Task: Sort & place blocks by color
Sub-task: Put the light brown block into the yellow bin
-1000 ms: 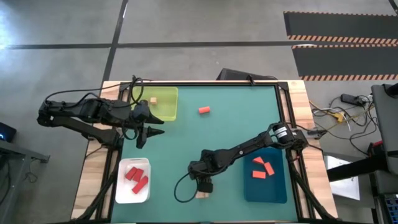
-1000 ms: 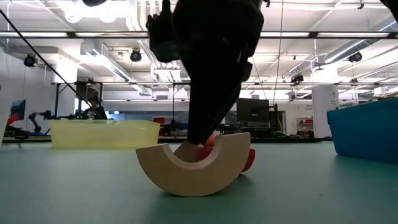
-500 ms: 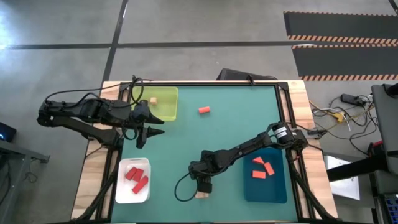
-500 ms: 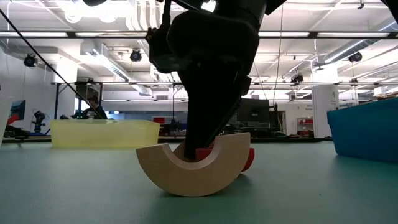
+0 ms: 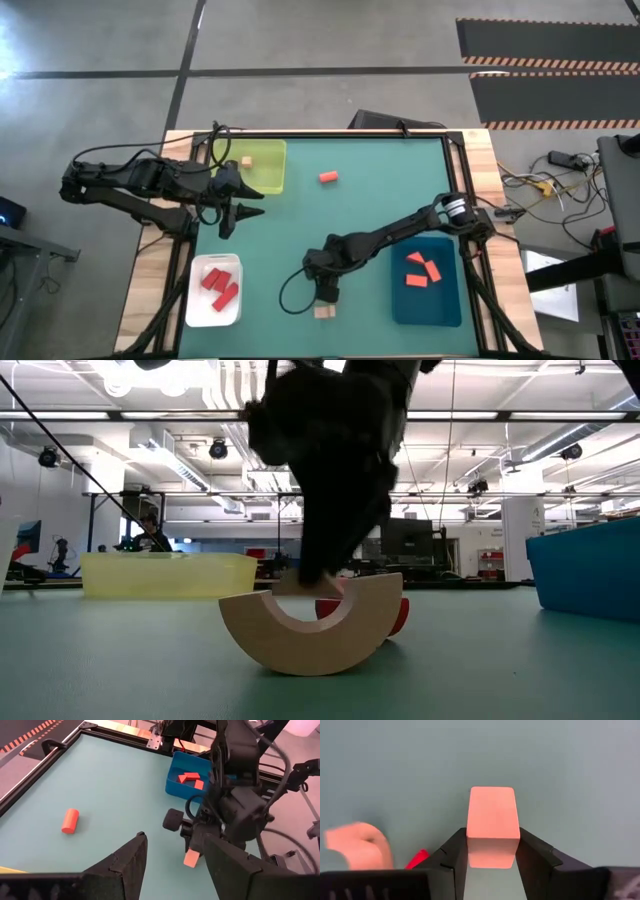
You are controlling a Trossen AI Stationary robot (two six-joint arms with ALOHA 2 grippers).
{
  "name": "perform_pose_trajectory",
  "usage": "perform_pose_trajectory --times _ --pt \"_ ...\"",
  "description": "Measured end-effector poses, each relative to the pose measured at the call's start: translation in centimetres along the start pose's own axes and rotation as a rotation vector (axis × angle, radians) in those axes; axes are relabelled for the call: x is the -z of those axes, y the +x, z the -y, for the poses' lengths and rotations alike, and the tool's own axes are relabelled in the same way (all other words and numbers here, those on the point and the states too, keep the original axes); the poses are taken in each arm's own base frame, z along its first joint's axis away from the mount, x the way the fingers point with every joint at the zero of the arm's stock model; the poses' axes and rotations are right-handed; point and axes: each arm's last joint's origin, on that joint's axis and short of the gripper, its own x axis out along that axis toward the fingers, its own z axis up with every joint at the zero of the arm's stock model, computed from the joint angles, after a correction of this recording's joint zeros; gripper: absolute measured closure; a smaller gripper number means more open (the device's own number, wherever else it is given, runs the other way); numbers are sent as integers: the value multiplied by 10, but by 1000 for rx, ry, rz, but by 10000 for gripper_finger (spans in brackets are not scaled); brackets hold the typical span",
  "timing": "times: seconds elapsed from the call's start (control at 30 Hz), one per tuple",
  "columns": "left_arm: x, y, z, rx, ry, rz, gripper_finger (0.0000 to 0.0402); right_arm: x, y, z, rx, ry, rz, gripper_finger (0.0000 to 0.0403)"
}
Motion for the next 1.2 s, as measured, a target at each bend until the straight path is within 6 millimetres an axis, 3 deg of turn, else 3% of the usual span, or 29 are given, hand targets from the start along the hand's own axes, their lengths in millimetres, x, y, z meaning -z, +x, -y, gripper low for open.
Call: perform_pose_trajectory --times 0.27,0.43,0.7,1.03,1.2 --pt "0 0 0 1 47 1 224 -17 -53 18 -13 60 134 282" --pt "-1 0 1 5 105 14 224 -27 -93 31 23 91 295 282" --pt "-14 7 6 38 158 125 224 -37 -135 45 5 80 571 282" --pt "-23 13 10 60 141 205 224 -27 -158 64 -104 74 941 282" --pt "-28 16 11 65 104 247 224 -14 -157 69 -173 81 1128 282"
